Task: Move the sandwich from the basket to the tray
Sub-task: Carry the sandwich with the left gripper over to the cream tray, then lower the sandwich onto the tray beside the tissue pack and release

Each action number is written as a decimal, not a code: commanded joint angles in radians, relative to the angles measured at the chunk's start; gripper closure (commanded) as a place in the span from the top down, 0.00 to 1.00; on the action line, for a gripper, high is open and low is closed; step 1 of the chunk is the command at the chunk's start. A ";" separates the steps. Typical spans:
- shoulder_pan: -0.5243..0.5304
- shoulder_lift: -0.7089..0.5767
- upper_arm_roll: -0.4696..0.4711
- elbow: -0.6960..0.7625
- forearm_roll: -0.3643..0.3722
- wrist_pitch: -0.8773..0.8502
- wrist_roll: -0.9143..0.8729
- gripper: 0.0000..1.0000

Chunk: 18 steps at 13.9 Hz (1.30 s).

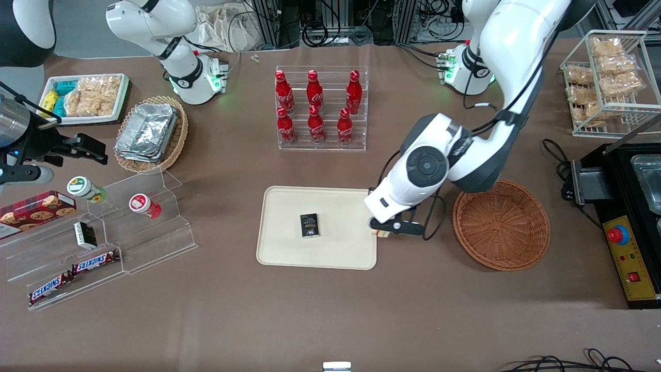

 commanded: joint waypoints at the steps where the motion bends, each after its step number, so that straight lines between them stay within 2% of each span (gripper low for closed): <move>1: -0.033 0.106 -0.003 0.090 0.040 0.010 -0.051 0.00; 5: -0.043 0.194 -0.003 0.096 0.040 0.068 -0.059 0.00; 12: -0.070 0.245 0.018 0.110 0.040 0.114 -0.114 0.00; 13: -0.070 0.245 0.020 0.110 0.038 0.116 -0.114 0.06; 14: -0.070 0.245 0.020 0.110 0.038 0.114 -0.114 0.38; 15: -0.070 0.243 0.020 0.110 0.038 0.114 -0.116 0.99; 18: -0.069 0.228 0.022 0.108 0.041 0.103 -0.128 0.99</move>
